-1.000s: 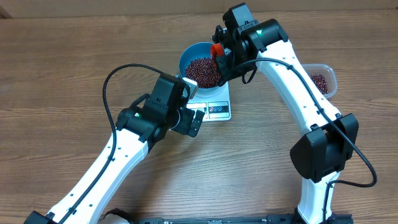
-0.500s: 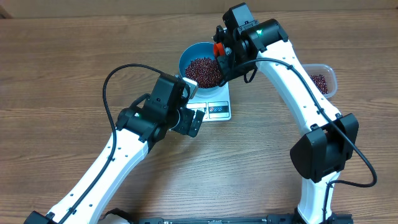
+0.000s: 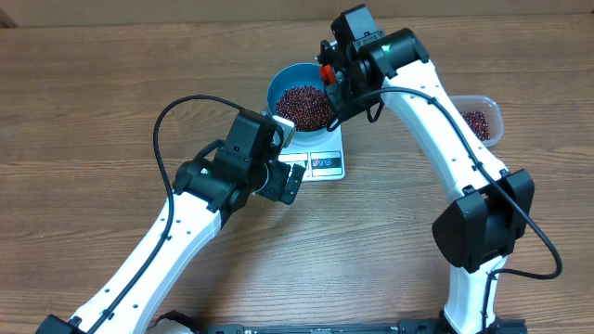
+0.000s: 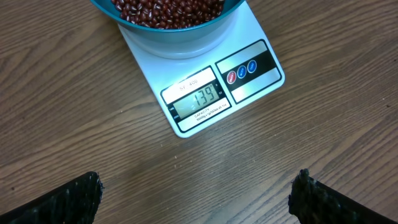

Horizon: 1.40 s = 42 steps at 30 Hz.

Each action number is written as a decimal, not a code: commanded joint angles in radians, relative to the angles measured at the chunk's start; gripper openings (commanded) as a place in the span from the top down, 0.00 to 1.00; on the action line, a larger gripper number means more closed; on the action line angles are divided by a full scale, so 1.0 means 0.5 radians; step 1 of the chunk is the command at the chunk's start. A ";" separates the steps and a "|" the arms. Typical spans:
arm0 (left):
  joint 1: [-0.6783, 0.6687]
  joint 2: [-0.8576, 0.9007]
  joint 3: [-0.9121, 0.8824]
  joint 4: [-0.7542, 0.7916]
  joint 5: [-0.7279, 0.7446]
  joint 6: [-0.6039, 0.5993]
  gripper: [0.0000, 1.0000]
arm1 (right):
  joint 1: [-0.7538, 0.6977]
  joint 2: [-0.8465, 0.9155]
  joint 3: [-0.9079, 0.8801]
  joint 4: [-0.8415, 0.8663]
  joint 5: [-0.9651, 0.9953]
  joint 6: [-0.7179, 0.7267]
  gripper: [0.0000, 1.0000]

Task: Scoop item into bowl and weigh 150g on scale
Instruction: 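Tip the red scoop further to pour more beans into the bowl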

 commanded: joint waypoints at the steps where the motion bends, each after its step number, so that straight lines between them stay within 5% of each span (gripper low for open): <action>1: -0.014 0.003 -0.006 0.002 -0.006 0.046 0.01 | 0.063 -0.021 0.082 0.022 0.120 -0.047 0.96; 42: -0.014 0.003 -0.006 0.002 -0.006 0.047 0.00 | 0.091 -0.025 0.082 0.040 0.058 -0.040 0.96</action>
